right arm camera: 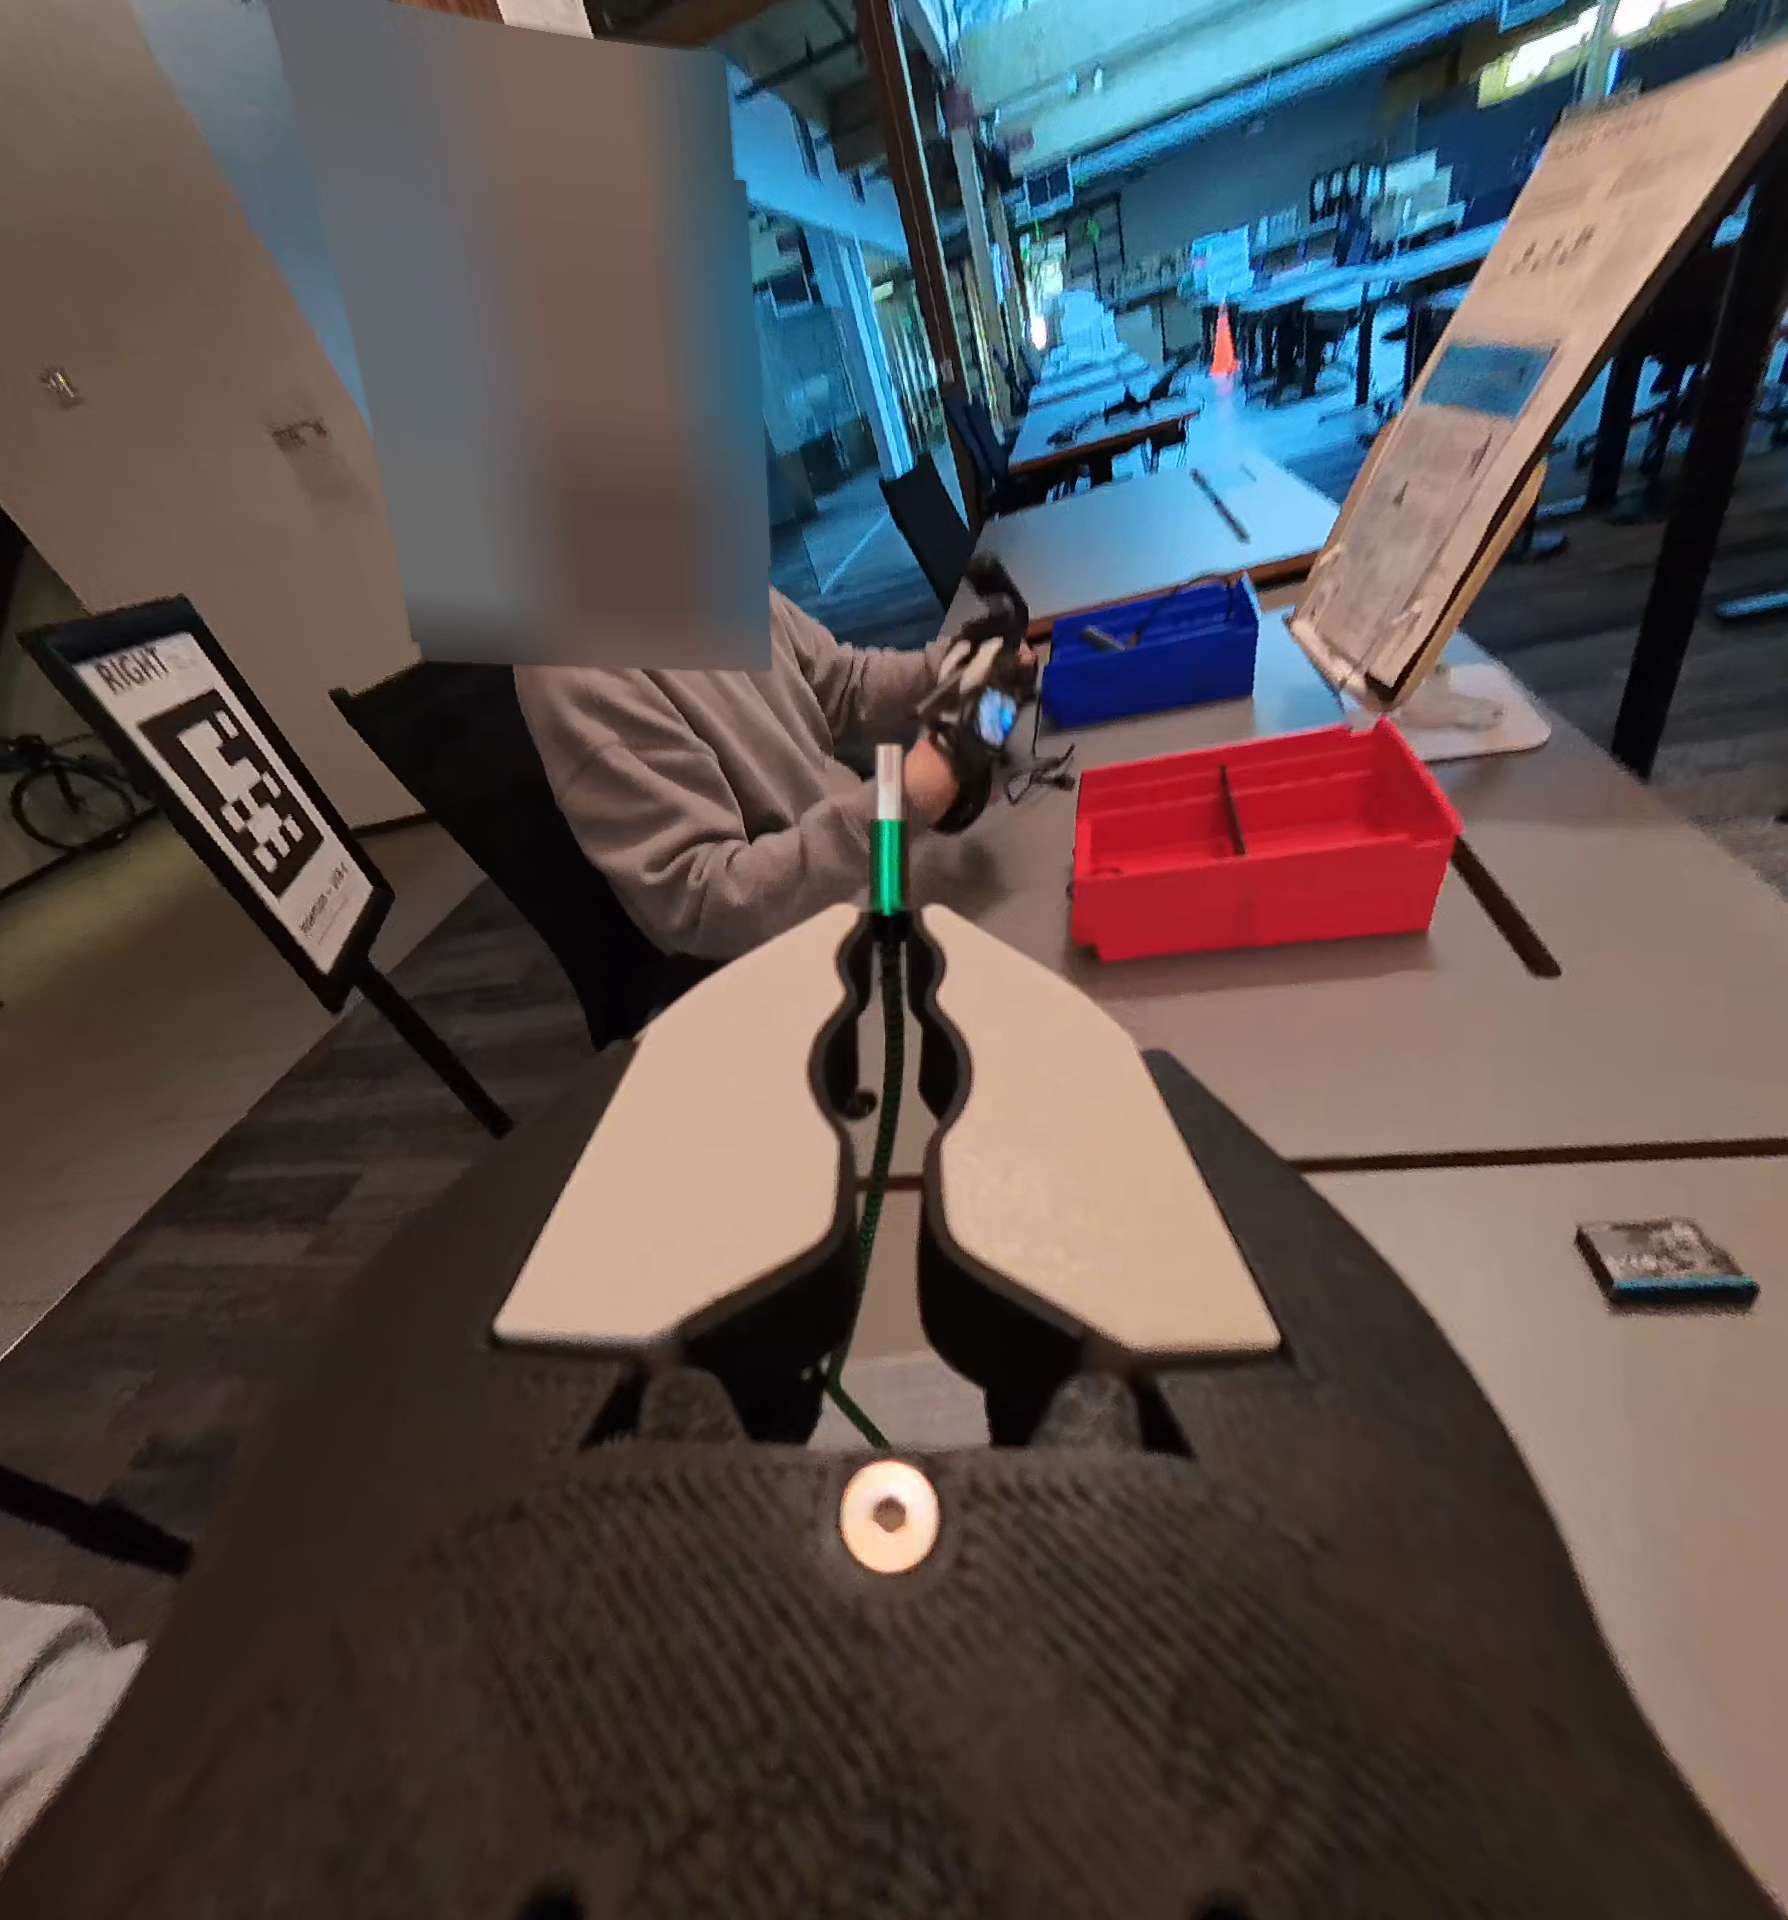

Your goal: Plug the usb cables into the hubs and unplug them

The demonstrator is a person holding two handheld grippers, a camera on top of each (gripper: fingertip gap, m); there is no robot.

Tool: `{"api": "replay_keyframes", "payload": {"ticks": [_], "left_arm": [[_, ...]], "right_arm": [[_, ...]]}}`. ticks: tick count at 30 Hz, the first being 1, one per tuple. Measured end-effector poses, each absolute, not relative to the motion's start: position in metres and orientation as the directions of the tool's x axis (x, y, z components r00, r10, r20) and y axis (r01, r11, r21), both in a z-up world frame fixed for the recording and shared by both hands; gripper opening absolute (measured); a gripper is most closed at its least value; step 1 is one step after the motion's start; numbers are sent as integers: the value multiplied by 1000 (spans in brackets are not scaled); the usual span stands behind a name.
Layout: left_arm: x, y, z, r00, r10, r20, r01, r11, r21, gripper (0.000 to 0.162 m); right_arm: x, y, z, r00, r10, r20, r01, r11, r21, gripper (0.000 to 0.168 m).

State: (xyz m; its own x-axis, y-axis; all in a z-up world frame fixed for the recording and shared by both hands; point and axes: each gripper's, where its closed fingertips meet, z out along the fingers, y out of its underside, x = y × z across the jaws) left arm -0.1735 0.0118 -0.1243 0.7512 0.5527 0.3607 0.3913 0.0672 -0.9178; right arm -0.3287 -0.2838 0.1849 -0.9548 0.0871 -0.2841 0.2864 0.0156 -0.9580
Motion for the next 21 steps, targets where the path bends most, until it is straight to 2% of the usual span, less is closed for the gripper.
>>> {"api": "replay_keyframes", "payload": {"ticks": [3, 7, 12, 17, 21], "left_arm": [[-173, 12, -124, 753, 553, 358, 389, 65, -919, 27], [-174, 12, -124, 751, 552, 361, 392, 66, -917, 27], [-174, 11, -124, 751, 552, 363, 393, 67, -917, 27], [-174, 11, -124, 751, 550, 366, 396, 70, -916, 27], [-174, 11, -124, 750, 547, 371, 400, 73, -914, 27]], "right_arm": [[-330, -291, 146, -940, 91, -330, 341, 170, -924, 6], [-339, -296, 86, -941, 150, -304, 339, 353, -872, 6], [-335, -299, 2, -928, 175, -329, 366, 584, -724, 7], [-334, -296, -66, -922, 230, -312, 375, 733, -568, 9], [-341, -294, -94, -920, 285, -270, 388, 769, -508, 15]]}}
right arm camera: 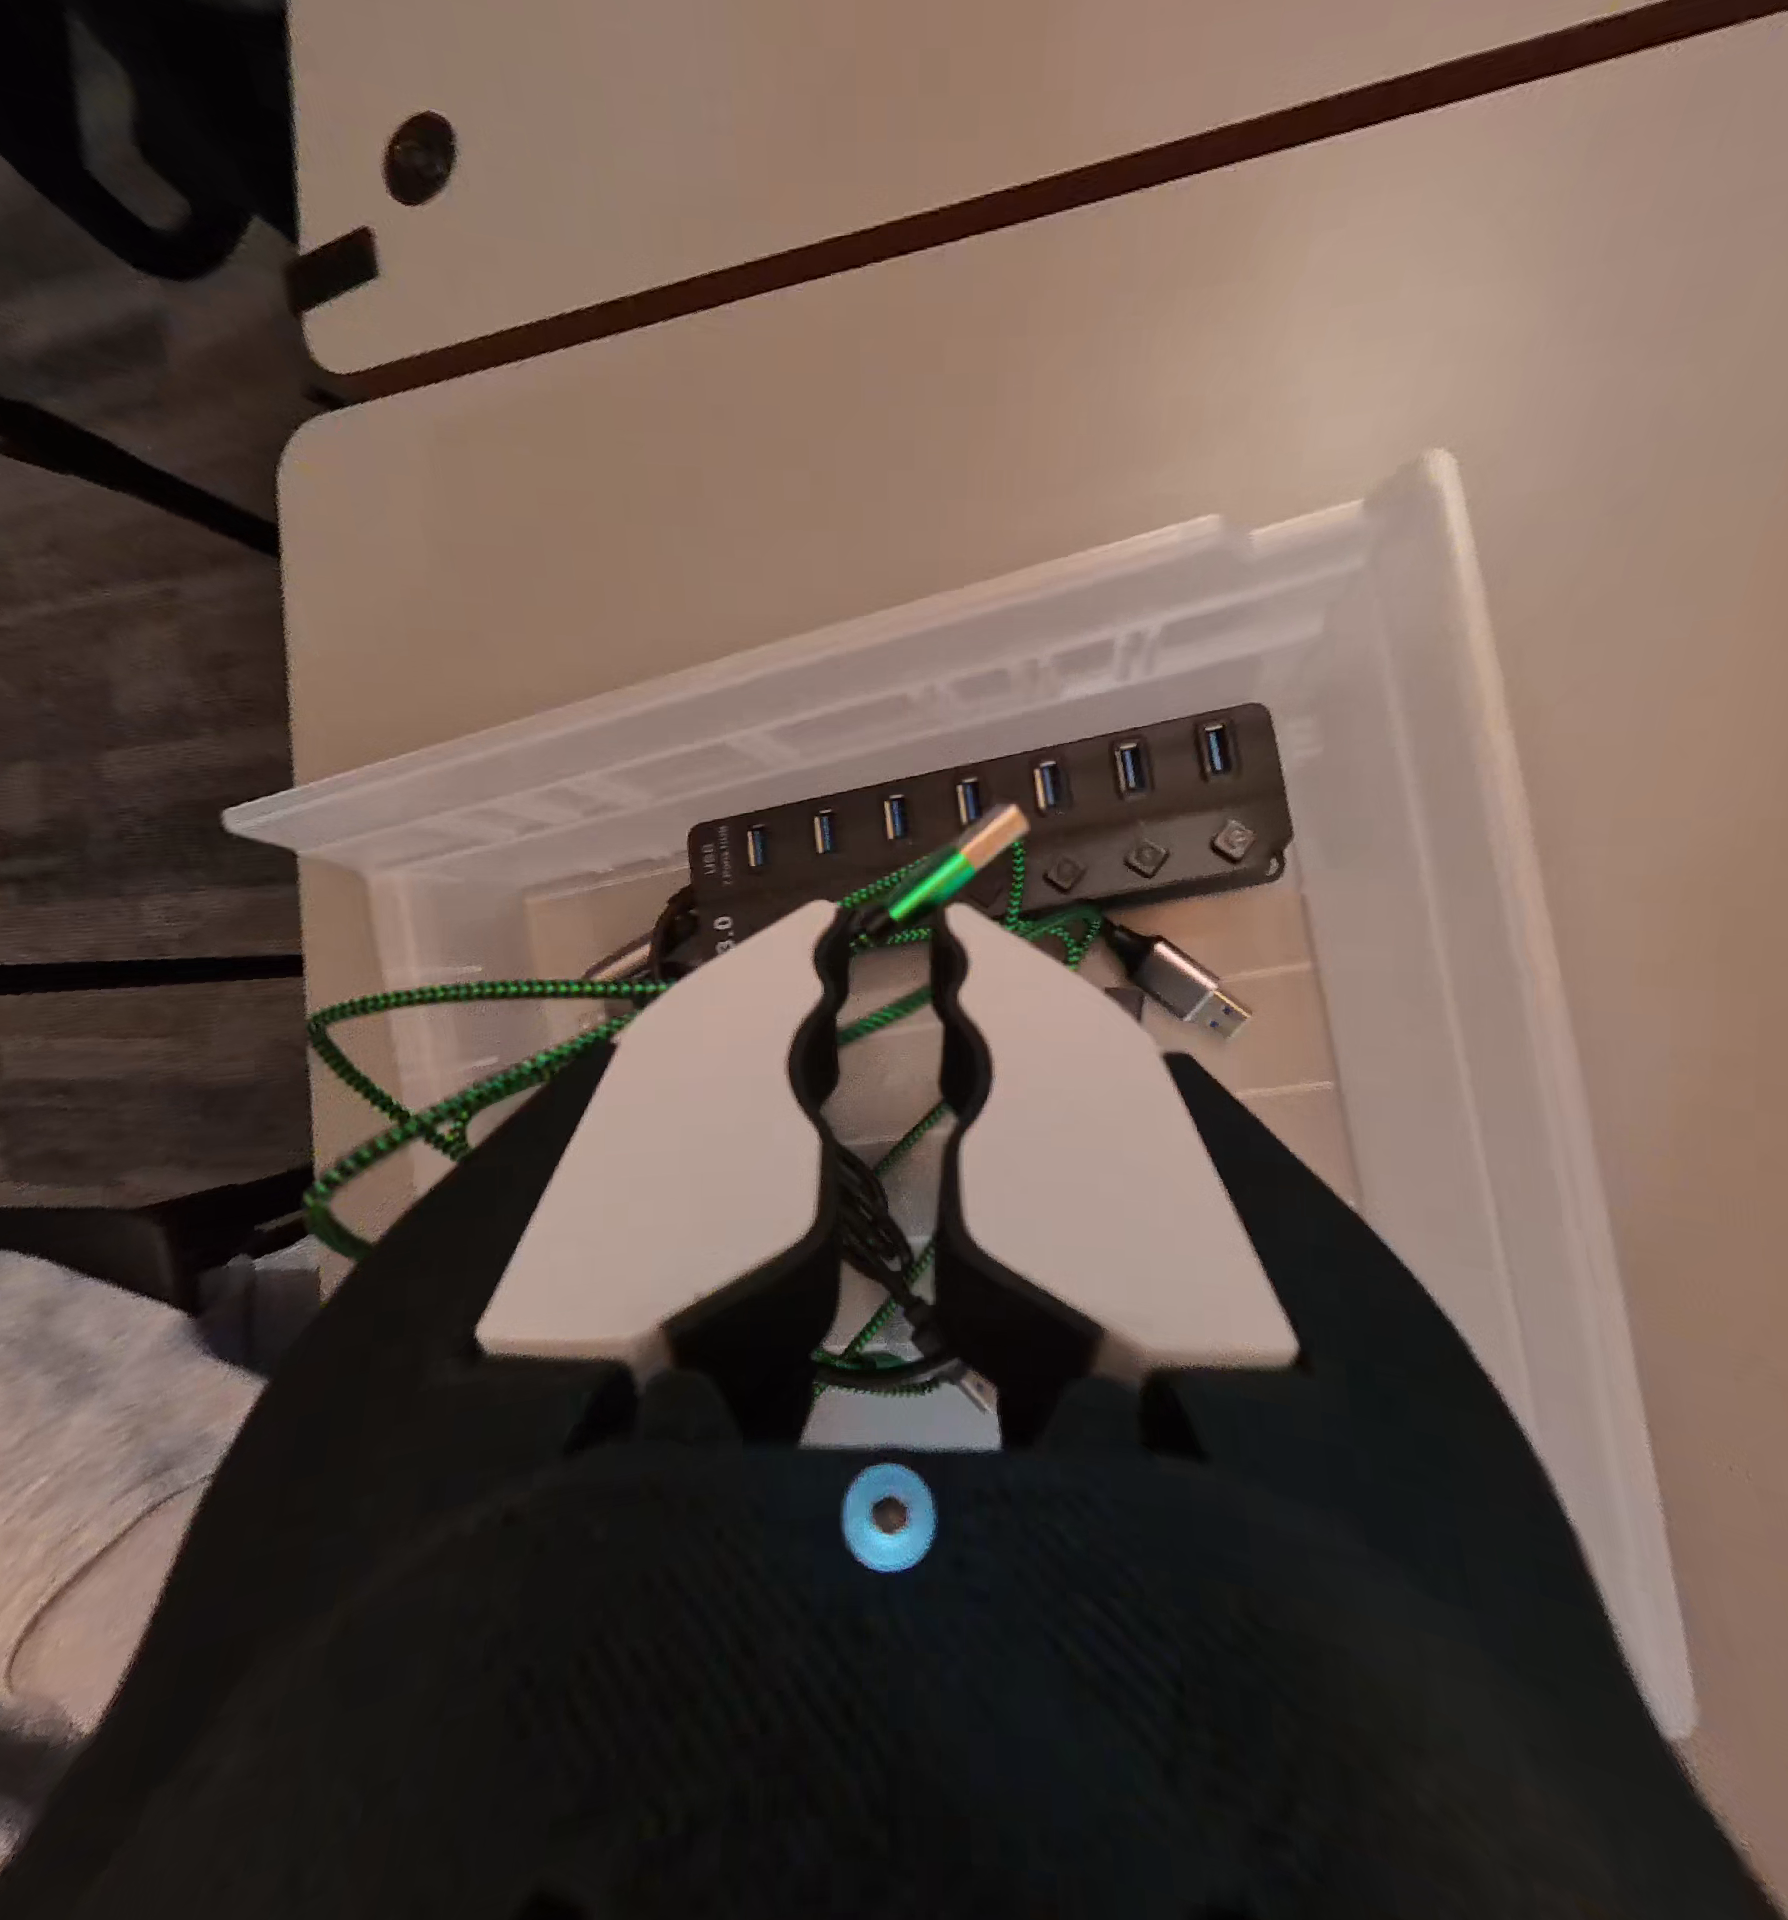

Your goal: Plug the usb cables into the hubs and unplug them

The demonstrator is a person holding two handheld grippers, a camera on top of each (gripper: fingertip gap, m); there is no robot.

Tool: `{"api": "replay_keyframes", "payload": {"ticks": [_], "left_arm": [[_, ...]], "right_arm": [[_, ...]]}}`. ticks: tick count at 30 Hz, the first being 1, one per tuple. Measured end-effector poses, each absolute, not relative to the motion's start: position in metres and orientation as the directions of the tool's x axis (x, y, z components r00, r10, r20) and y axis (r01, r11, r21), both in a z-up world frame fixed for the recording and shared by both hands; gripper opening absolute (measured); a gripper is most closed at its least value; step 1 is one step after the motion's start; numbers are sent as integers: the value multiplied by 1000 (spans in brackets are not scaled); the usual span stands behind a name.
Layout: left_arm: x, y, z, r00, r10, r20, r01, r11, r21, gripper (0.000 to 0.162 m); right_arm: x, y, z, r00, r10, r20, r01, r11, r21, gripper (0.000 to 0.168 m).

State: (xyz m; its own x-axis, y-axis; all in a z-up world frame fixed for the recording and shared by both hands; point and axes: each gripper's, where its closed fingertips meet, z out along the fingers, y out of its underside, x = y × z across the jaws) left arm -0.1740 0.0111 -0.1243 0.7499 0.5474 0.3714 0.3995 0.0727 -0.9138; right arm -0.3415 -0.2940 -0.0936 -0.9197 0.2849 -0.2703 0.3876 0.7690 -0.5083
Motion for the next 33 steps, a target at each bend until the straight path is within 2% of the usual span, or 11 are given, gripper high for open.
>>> {"api": "replay_keyframes", "payload": {"ticks": [2, 4, 10, 14, 17, 21, 22, 23, 27, 30, 33], "left_arm": [[-174, 11, -124, 750, 546, 374, 401, 74, -913, 27], [-174, 11, -124, 749, 545, 376, 403, 75, -912, 27], [-175, 11, -125, 746, 545, 383, 408, 80, -909, 27], [-174, 11, -125, 747, 547, 378, 405, 75, -911, 27], [-174, 11, -124, 747, 548, 378, 404, 77, -911, 27], [-175, 11, -125, 745, 546, 382, 409, 79, -909, 27], [-175, 11, -125, 745, 546, 384, 410, 79, -909, 27], [-175, 11, -125, 744, 545, 386, 412, 80, -908, 27], [-175, 10, -125, 743, 543, 392, 416, 84, -905, 27], [-175, 10, -125, 744, 543, 390, 413, 84, -907, 27], [-174, 12, -125, 747, 540, 388, 415, 78, -906, 27]], "right_arm": [[-346, -294, -92, -923, 296, -246, 383, 764, -519, 28], [-351, -291, -86, -932, 297, -209, 363, 762, -536, 33], [-339, -271, -76, -984, 147, -105, 181, 826, -534, 16], [-333, -243, -104, -999, 49, 17, 39, 925, -379, 17], [-290, -228, -122, -971, -228, -73, -197, 936, -293, 19], [-263, -201, -146, -861, -507, -34, -502, 860, -92, 20], [-260, -199, -148, -848, -529, -33, -527, 848, -56, 14], [-259, -200, -149, -839, -543, -29, -542, 840, -39, 21], [-274, -195, -158, -807, -591, -1, -587, 801, 117, 23], [-280, -192, -167, -812, -582, -44, -578, 792, 196, 29], [-279, -184, -175, -809, -578, -107, -579, 755, 308, 26]]}}
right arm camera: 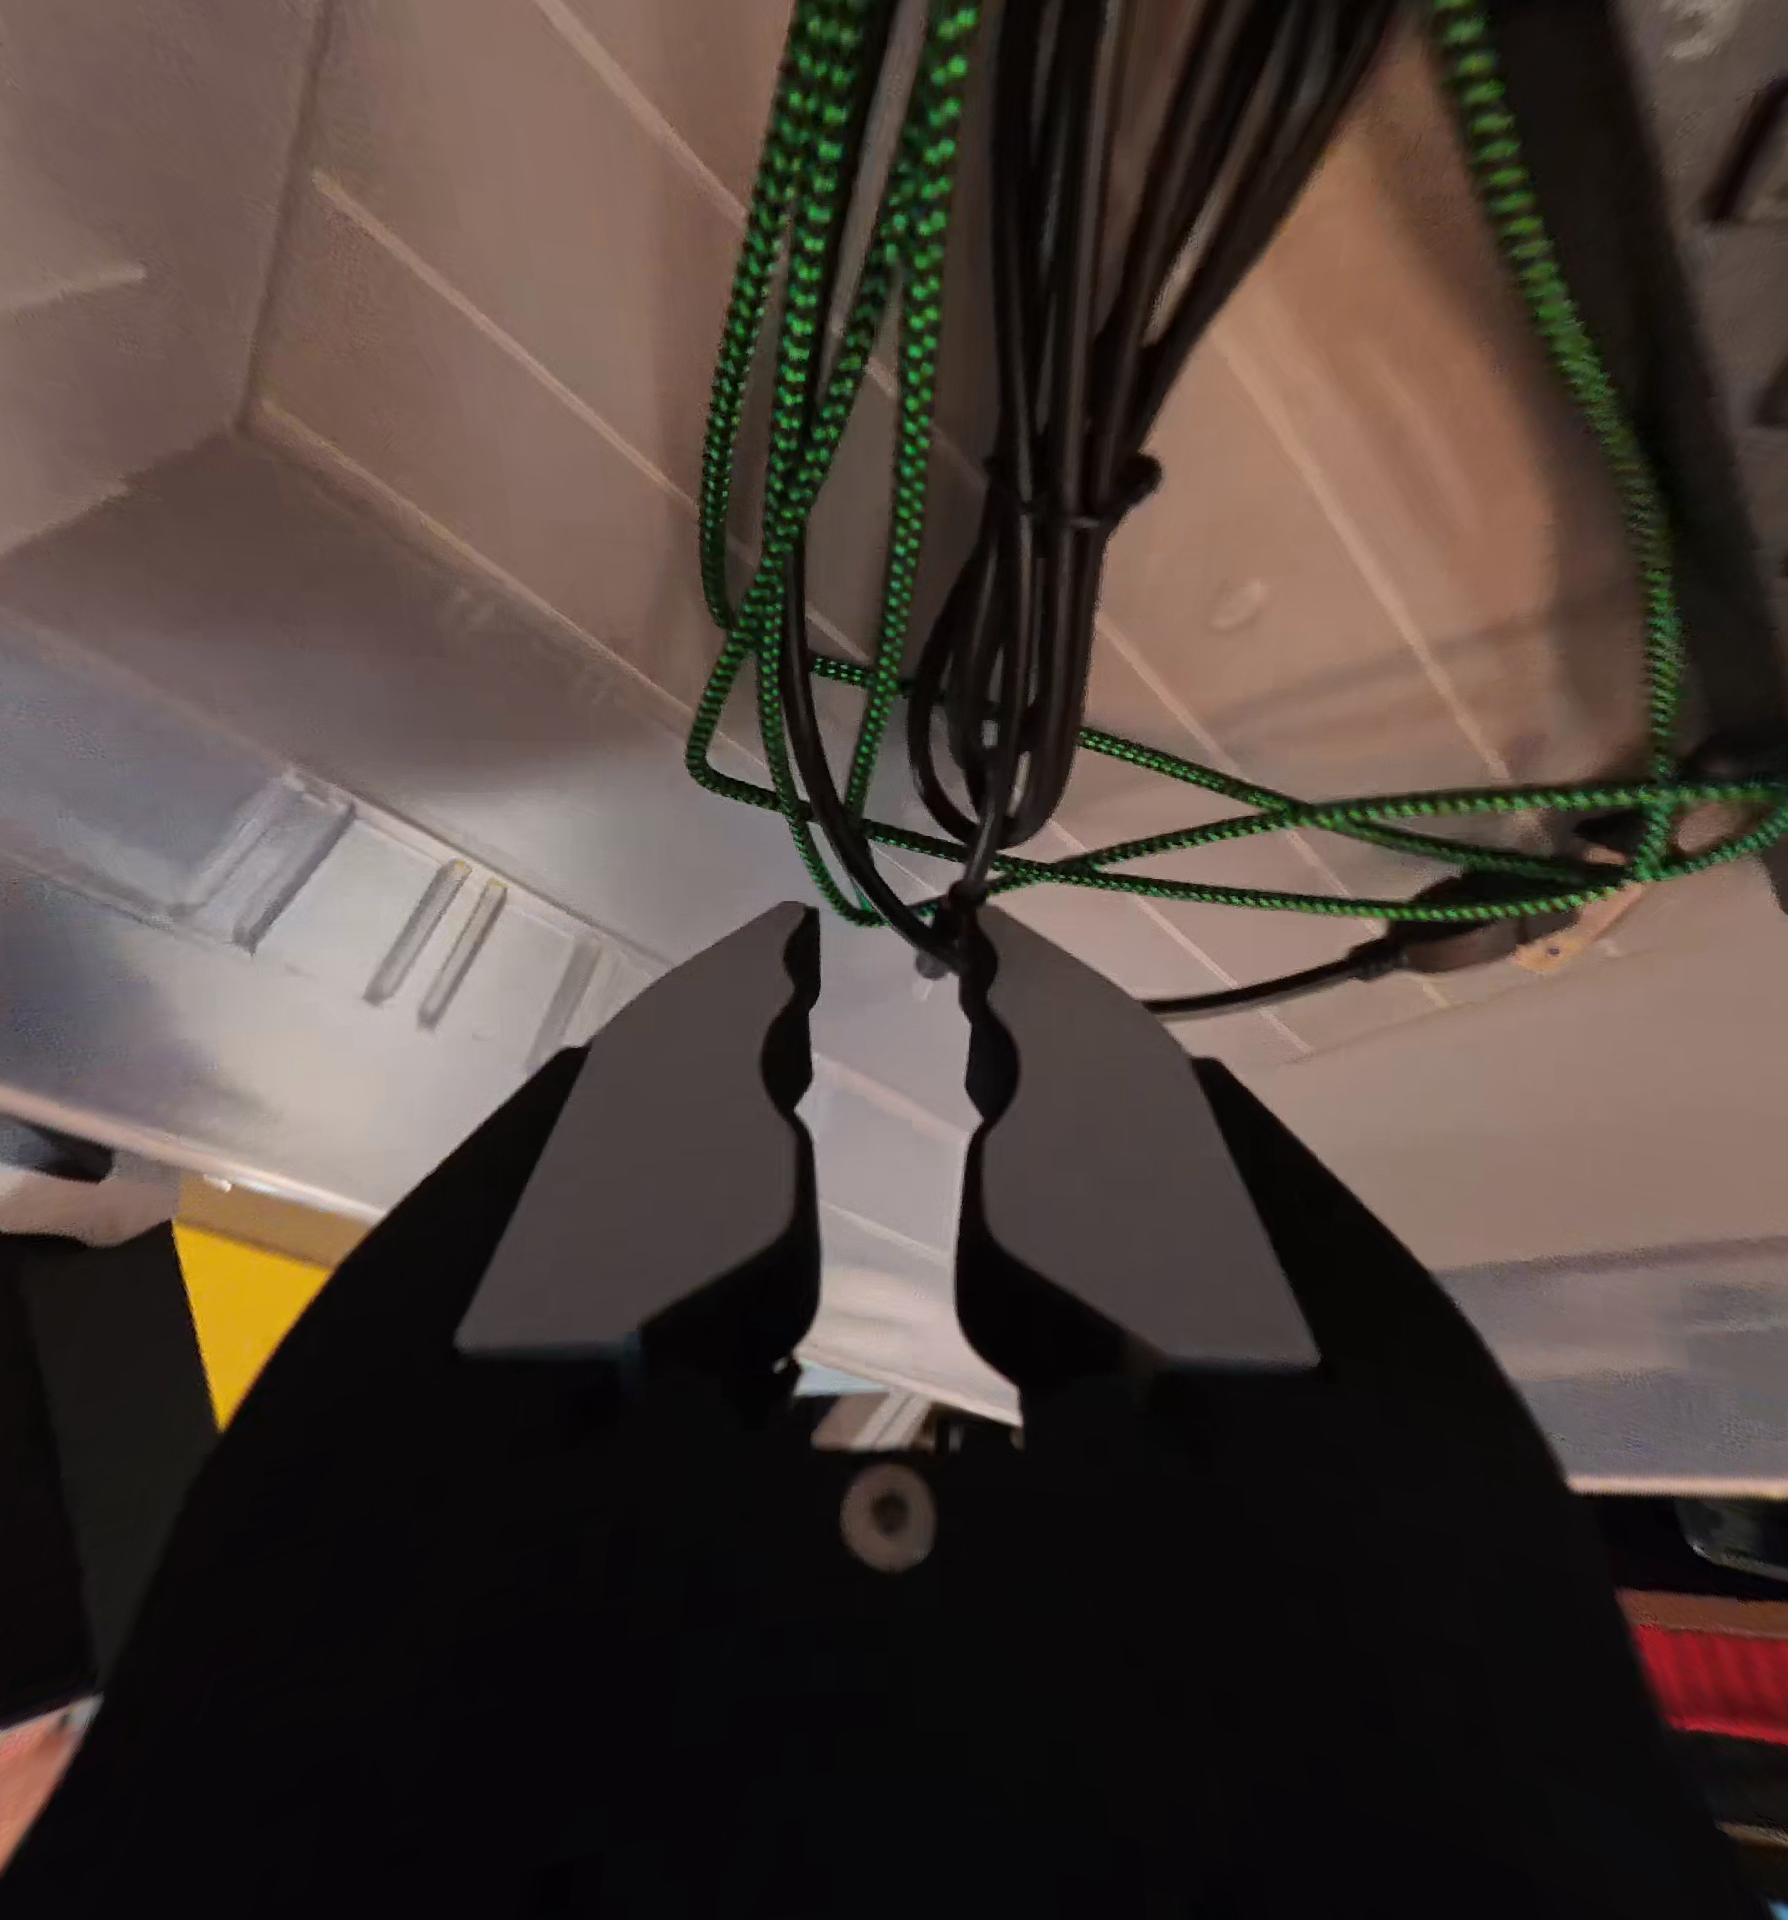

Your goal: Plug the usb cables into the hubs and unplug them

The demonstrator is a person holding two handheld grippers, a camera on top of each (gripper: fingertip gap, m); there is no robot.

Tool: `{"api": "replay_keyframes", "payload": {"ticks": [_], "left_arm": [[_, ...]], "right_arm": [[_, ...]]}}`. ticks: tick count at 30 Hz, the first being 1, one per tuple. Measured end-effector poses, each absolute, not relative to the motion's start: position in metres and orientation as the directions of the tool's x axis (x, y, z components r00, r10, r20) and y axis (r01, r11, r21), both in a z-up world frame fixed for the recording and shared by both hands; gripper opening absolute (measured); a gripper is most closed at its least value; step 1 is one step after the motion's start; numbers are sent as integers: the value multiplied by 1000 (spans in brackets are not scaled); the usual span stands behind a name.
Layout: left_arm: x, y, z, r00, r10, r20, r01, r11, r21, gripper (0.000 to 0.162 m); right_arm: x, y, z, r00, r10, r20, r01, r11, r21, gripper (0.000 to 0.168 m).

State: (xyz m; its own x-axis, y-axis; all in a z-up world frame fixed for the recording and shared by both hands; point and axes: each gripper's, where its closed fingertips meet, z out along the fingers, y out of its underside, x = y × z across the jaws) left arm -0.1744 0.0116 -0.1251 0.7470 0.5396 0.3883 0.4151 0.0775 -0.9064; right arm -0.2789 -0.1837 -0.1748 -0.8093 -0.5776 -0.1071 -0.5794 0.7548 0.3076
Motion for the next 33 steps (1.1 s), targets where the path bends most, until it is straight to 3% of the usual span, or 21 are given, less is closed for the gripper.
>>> {"api": "replay_keyframes", "payload": {"ticks": [3, 5, 8, 15, 22, 28, 33], "left_arm": [[-175, 11, -125, 744, 536, 398, 422, 84, -903, 27], [-175, 11, -125, 742, 535, 403, 425, 88, -901, 27], [-175, 11, -125, 743, 534, 404, 426, 88, -900, 27], [-176, 12, -126, 740, 532, 411, 432, 92, -897, 27], [-176, 12, -126, 741, 537, 403, 426, 88, -900, 27], [-175, 13, -125, 745, 546, 384, 409, 81, -909, 27], [-173, 14, -124, 751, 547, 370, 396, 74, -915, 27]], "right_arm": [[-275, -177, -186, -786, -600, -147, -600, 684, 416, 24], [-278, -173, -190, -760, -633, -147, -611, 619, 494, 11], [-277, -177, -178, -744, -655, -131, -615, 594, 519, 7], [-272, -195, -90, -786, -618, 15, -555, 716, 425, 6], [-279, -170, -19, -759, -616, 211, -499, 759, 419, 5], [-294, -175, -14, -733, -565, 378, -474, 823, 312, 5], [-273, -208, -32, -725, -580, 371, -591, 801, 96, 5]]}}
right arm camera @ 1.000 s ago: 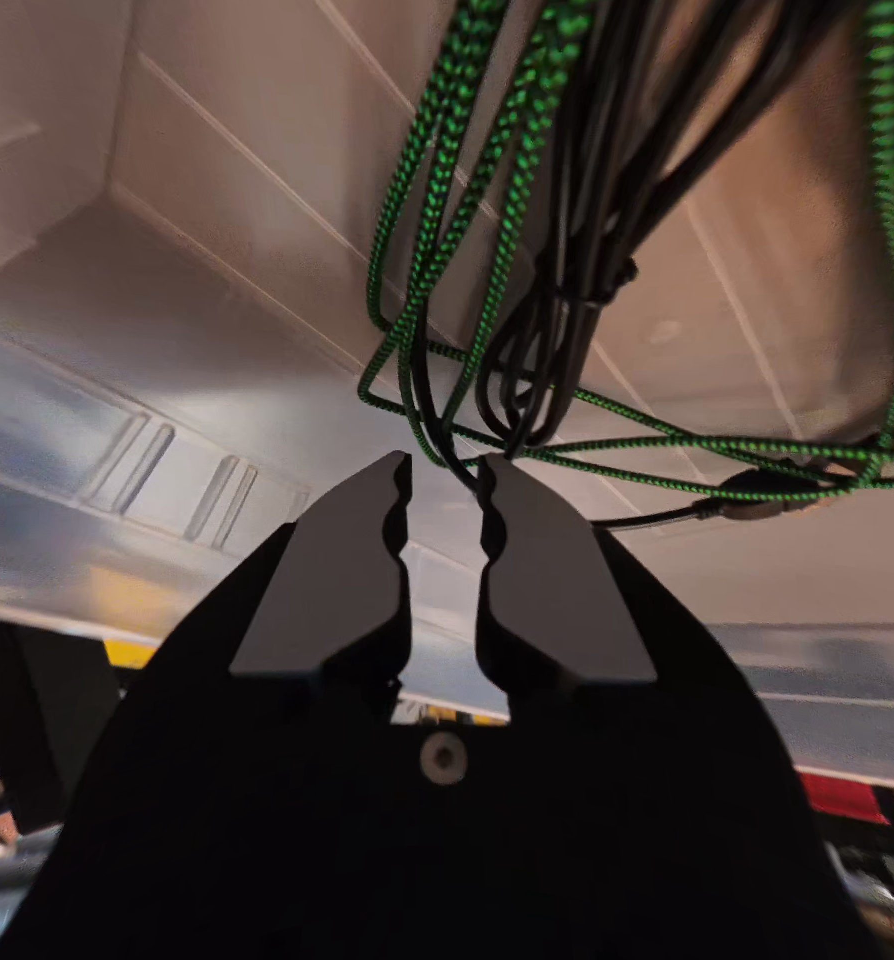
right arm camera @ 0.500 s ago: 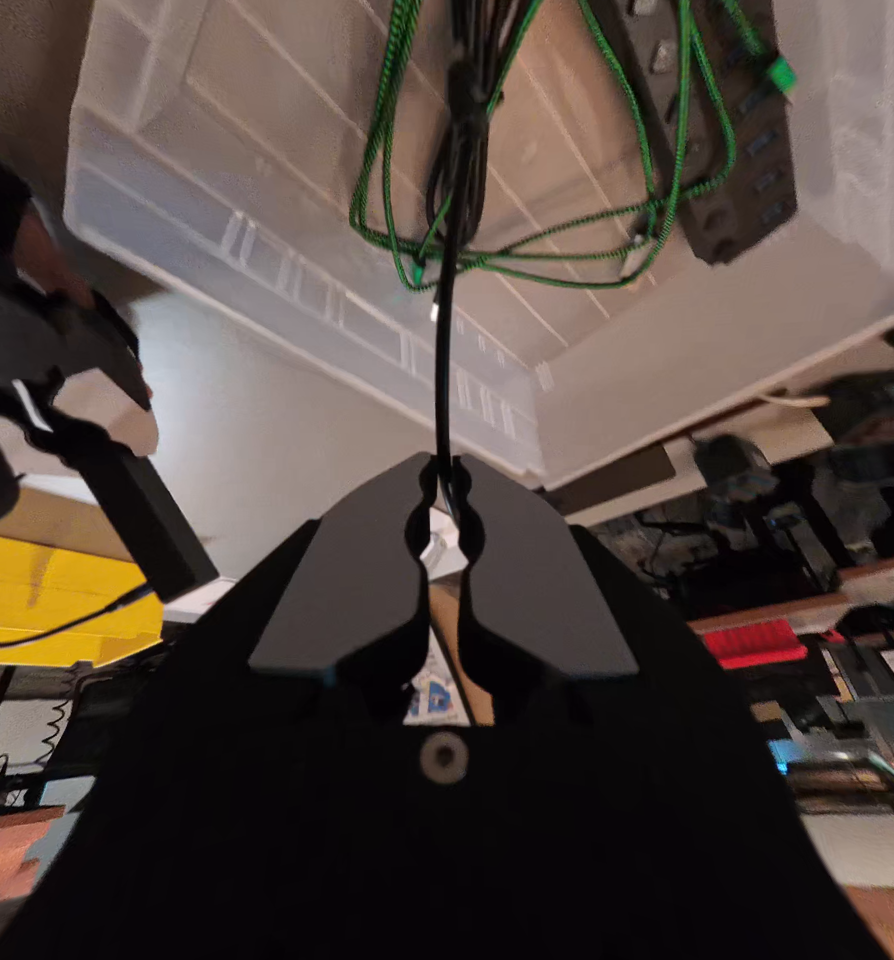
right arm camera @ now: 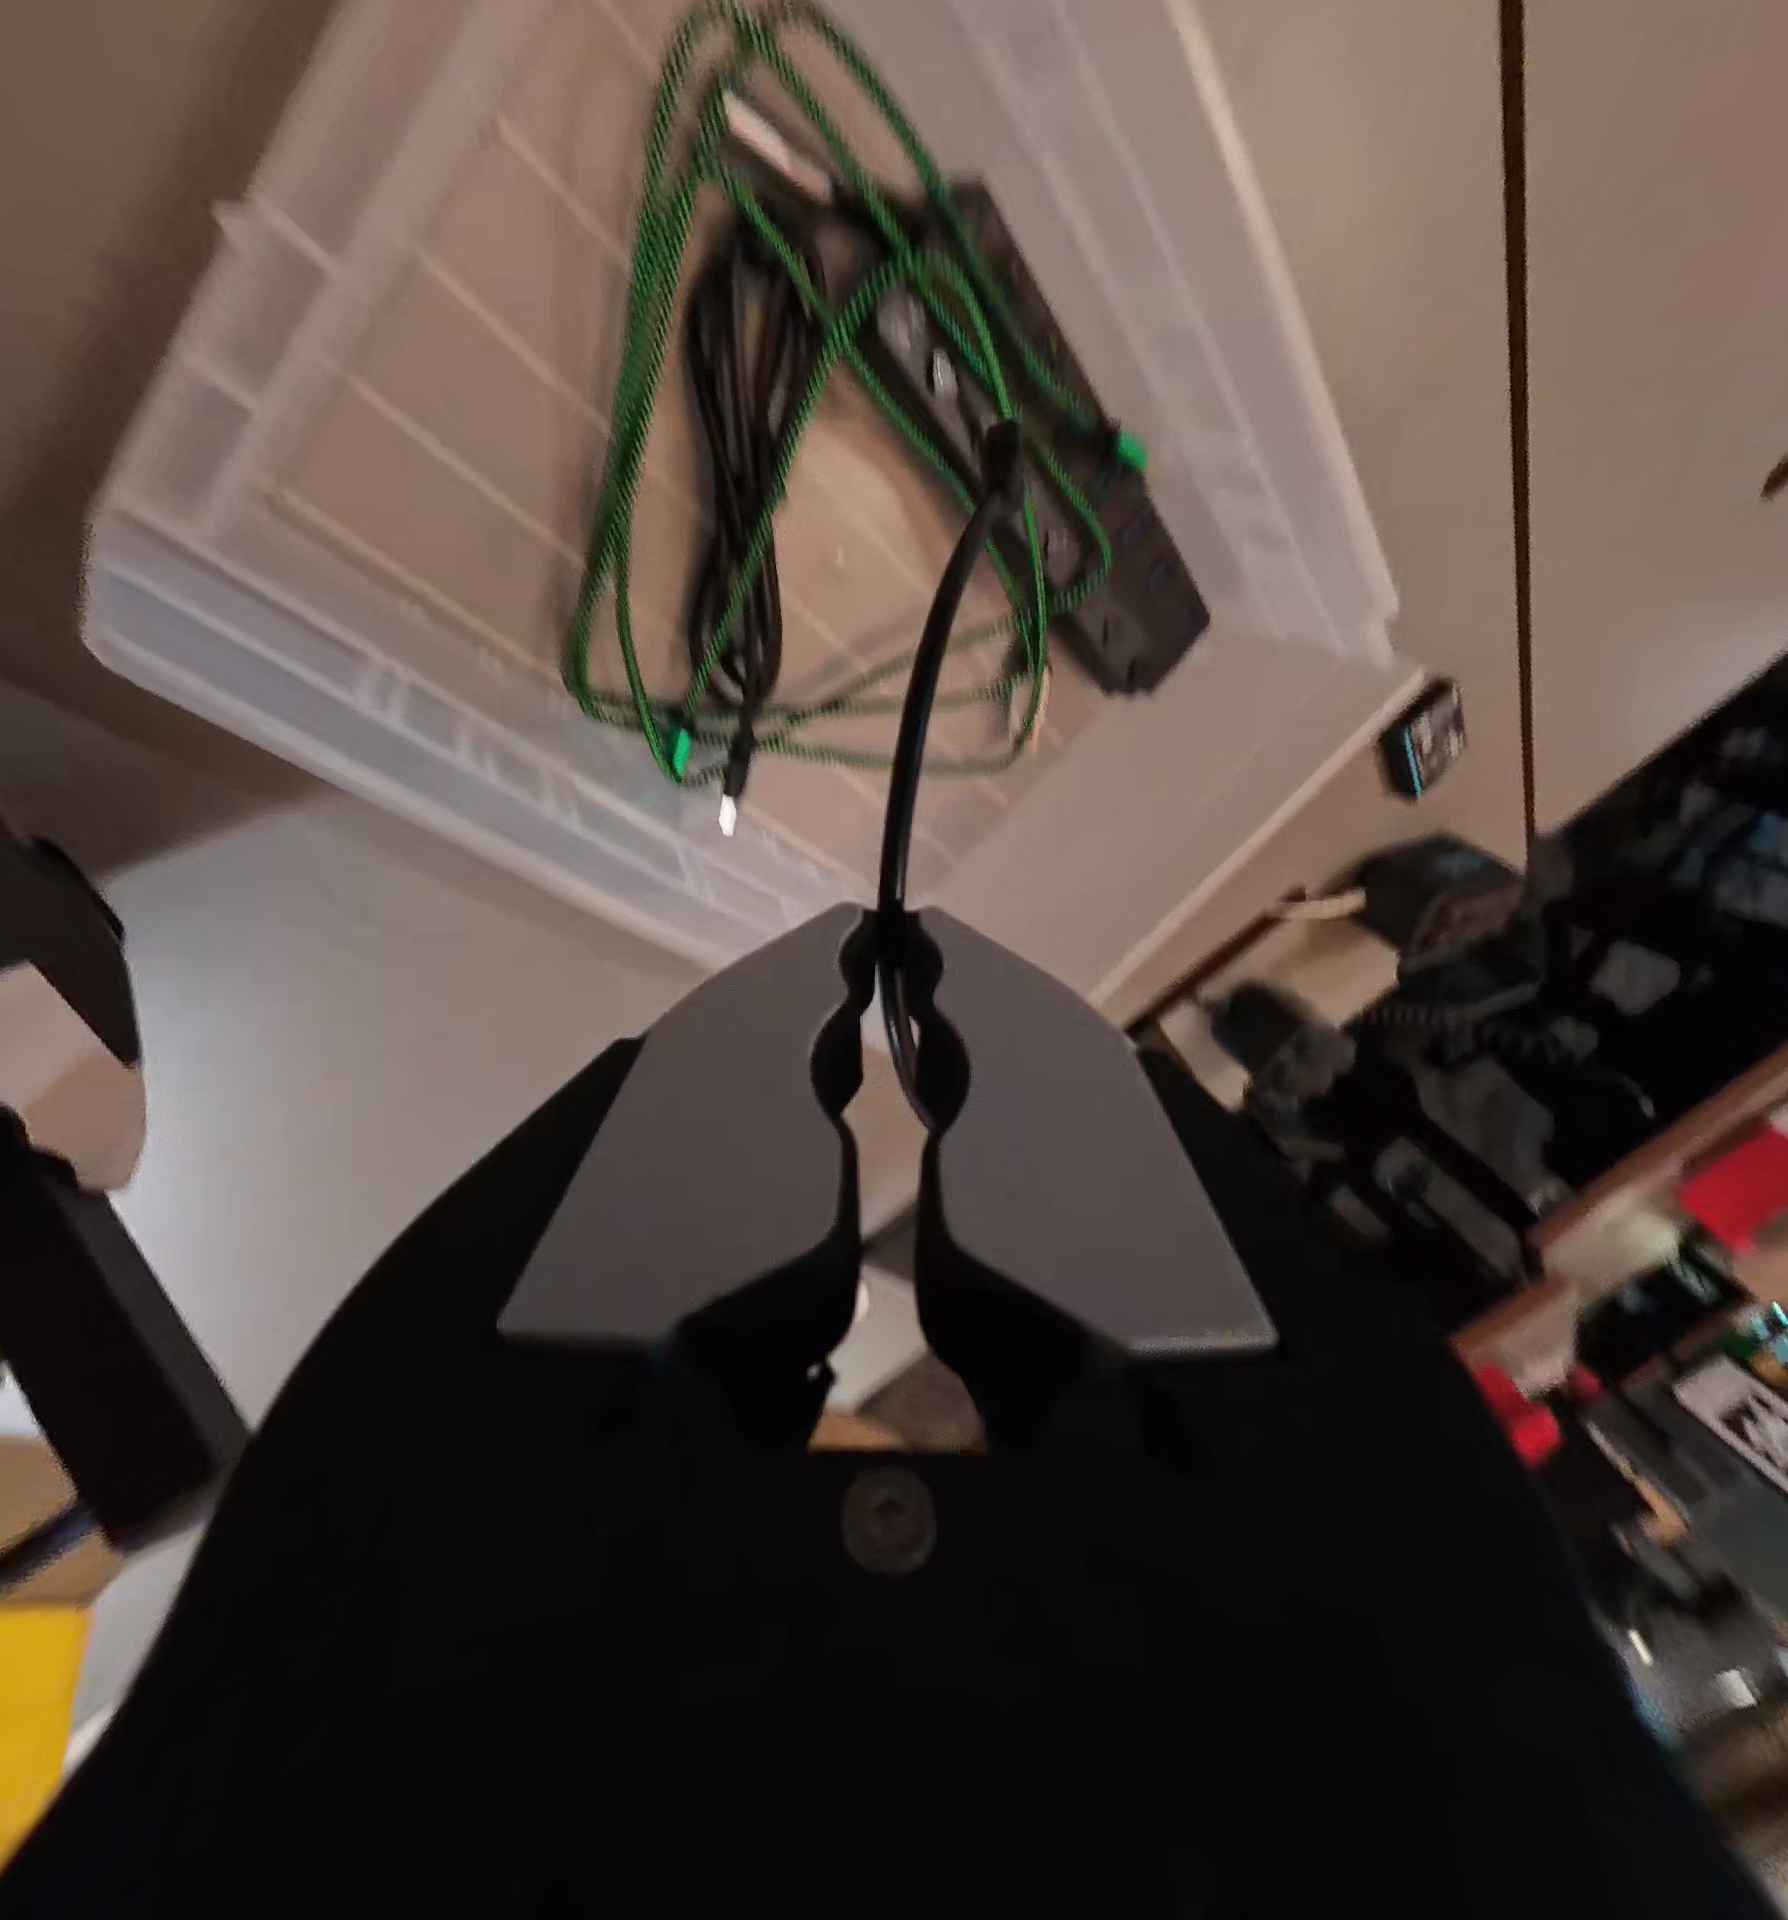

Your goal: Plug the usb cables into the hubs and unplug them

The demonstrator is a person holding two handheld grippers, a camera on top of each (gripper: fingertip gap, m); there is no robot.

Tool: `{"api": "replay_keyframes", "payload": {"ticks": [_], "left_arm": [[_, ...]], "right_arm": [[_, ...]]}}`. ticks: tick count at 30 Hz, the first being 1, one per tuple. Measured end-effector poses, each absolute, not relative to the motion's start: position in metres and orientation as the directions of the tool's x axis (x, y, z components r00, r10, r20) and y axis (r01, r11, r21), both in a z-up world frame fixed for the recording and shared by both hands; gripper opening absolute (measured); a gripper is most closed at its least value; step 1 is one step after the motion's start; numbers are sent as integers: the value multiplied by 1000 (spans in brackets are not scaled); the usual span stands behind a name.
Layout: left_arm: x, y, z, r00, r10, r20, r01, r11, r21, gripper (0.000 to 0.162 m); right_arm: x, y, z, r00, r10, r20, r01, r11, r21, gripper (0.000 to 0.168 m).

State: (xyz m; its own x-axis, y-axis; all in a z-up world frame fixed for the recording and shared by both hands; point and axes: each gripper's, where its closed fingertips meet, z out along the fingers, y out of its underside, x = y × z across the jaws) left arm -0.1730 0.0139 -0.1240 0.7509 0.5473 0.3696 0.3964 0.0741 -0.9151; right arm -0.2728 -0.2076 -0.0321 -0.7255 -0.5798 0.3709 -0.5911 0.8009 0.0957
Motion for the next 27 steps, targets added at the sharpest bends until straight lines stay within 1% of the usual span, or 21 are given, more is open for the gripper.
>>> {"api": "replay_keyframes", "payload": {"ticks": [2, 3, 6, 10, 12, 16, 20, 22, 27], "left_arm": [[-173, 14, -124, 750, 545, 375, 400, 78, -913, 27], [-174, 13, -124, 748, 544, 380, 403, 82, -911, 27], [-174, 13, -124, 745, 539, 393, 413, 90, -906, 27], [-175, 12, -125, 742, 534, 405, 421, 97, -902, 27], [-176, 12, -125, 740, 532, 411, 427, 100, -899, 27], [-177, 12, -125, 734, 528, 426, 439, 109, -892, 27], [-177, 11, -125, 731, 529, 431, 441, 116, -890, 27], [-177, 12, -125, 732, 530, 427, 438, 114, -892, 27], [-176, 12, -125, 732, 529, 429, 439, 115, -891, 27]], "right_arm": [[-259, -217, -49, -746, -586, 317, -618, 786, -1, 5], [-255, -217, -59, -753, -592, 288, -621, 783, -14, 5], [-259, -209, -89, -753, -612, 241, -624, 781, 35, 5], [-269, -201, -110, -806, -569, 162, -574, 819, 24, 6], [-269, -204, -109, -829, -542, 136, -550, 835, -23, 8], [-248, -222, -102, -871, -490, 39, -491, 860, -139, 22], [-216, -251, -98, -882, -469, -38, -446, 858, -256, 21], [-204, -260, -105, -874, -484, -54, -455, 852, -258, 20], [-192, -271, -133, -860, -509, -36, -493, 847, -199, 16]]}}
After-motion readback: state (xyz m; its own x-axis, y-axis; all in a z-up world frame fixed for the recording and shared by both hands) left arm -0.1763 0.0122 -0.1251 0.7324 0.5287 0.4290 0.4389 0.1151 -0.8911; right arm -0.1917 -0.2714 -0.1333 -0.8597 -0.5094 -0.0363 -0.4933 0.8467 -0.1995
